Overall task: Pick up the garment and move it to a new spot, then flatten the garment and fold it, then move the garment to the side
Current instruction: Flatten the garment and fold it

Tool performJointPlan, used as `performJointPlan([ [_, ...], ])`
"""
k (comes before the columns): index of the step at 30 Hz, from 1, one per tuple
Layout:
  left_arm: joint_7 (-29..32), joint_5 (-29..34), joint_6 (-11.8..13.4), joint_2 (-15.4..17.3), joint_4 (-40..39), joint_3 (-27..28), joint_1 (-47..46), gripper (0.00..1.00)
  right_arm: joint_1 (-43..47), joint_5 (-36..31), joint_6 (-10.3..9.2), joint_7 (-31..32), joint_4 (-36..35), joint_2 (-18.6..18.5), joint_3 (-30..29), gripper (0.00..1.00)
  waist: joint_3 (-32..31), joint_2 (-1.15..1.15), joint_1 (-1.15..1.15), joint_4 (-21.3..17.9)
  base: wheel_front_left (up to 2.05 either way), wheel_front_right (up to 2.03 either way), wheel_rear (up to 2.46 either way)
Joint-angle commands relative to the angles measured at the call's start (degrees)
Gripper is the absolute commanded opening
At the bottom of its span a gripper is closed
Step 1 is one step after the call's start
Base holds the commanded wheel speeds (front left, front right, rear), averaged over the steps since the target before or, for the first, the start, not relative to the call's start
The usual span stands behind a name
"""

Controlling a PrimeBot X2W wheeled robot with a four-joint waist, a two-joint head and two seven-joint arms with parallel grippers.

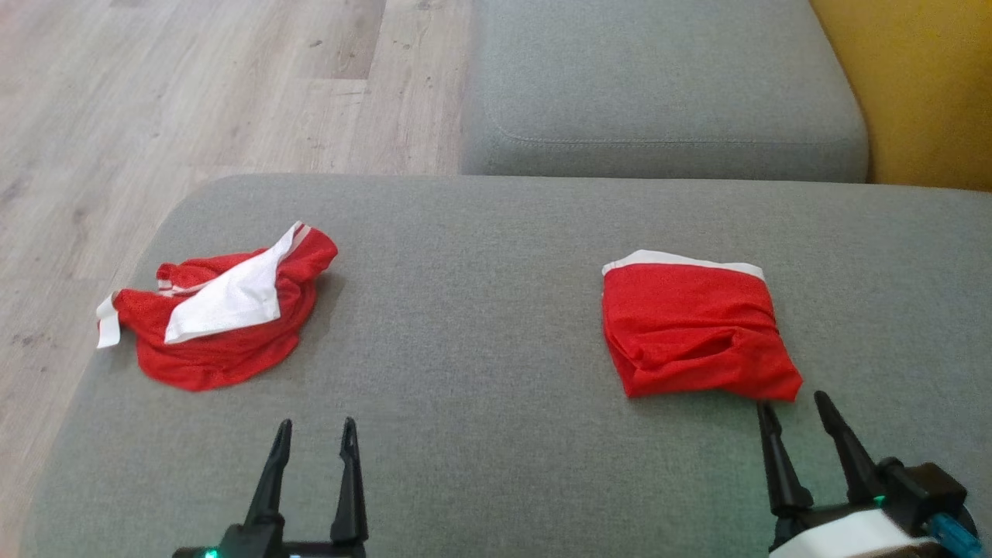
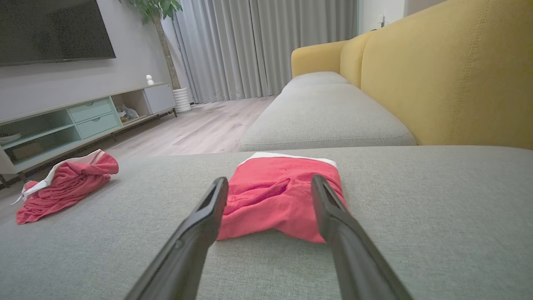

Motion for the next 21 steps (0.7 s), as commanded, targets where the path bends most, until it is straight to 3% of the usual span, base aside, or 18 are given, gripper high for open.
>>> performJointPlan([
  [1,-0.29,0.65,-0.3,-0.26,-1.51,2.53,-2.36,1.0,-2.38,-0.59,0.39,-0.68,-1.83,-0.7,1.28,1.0,-0.05,0.0,0.01,-0.08,0.0,0.0,0.0],
  [21,-0.29,2.33,-1.61,-0.26,-0.01,3.02,-2.41,1.0,-1.42,-1.27,0.39,-0.68,-0.71,1.77,-0.6,1.0,-0.66,0.0,0.01,-0.74,0.0,0.0,0.0],
])
